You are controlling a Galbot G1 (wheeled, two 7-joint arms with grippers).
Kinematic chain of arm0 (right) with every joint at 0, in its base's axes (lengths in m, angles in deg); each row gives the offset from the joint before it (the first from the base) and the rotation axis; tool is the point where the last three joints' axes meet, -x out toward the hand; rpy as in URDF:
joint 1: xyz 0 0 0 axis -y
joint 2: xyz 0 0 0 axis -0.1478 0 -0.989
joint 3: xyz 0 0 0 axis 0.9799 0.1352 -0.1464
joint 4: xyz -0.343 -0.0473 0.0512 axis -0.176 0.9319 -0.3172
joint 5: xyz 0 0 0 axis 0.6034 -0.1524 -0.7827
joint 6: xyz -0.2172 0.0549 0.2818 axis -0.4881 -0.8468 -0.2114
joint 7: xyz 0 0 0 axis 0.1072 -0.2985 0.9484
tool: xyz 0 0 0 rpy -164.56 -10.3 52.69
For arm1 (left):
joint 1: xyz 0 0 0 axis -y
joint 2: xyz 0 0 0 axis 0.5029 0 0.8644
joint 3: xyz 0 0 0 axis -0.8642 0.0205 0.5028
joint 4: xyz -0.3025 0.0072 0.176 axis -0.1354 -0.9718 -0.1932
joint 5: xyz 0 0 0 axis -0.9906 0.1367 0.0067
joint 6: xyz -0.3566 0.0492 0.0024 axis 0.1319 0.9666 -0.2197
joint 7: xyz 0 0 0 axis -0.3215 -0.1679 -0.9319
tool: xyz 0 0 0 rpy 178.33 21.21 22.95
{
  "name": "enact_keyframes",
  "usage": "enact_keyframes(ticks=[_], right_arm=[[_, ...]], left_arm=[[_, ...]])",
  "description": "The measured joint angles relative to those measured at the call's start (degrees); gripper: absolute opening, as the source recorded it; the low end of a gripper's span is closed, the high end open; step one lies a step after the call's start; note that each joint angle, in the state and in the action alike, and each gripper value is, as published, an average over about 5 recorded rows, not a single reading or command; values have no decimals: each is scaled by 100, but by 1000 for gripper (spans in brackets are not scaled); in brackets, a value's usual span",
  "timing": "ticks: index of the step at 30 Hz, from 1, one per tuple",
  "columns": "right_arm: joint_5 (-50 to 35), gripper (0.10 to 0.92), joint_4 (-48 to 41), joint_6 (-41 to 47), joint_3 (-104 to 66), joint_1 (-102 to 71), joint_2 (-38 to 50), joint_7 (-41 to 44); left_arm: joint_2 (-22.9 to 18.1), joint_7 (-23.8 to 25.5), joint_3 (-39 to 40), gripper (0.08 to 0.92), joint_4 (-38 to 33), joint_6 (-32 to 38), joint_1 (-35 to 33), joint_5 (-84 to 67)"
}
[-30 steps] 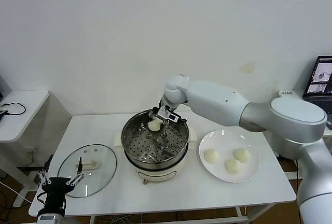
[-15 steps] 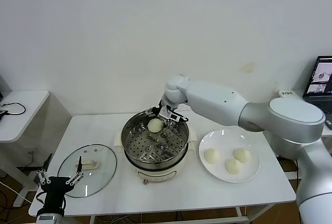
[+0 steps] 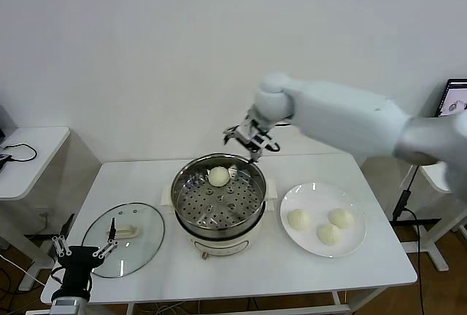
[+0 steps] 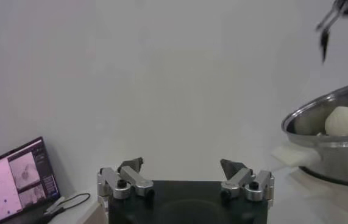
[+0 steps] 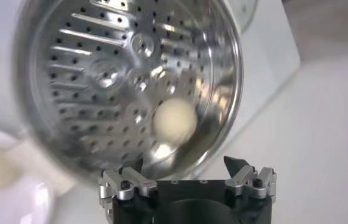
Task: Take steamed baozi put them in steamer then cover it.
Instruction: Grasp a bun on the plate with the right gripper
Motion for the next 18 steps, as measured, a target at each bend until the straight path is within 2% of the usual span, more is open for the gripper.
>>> enact_keyframes(ticks=[10, 18], right_arm=[[-193, 823, 1242, 1121, -1, -98, 1860, 79], [24, 823, 1560, 1581, -436, -1005, 2541, 17]], left_arm=[[105, 71, 155, 823, 112, -42, 103, 58], [142, 123, 212, 823, 137, -105, 177, 94]])
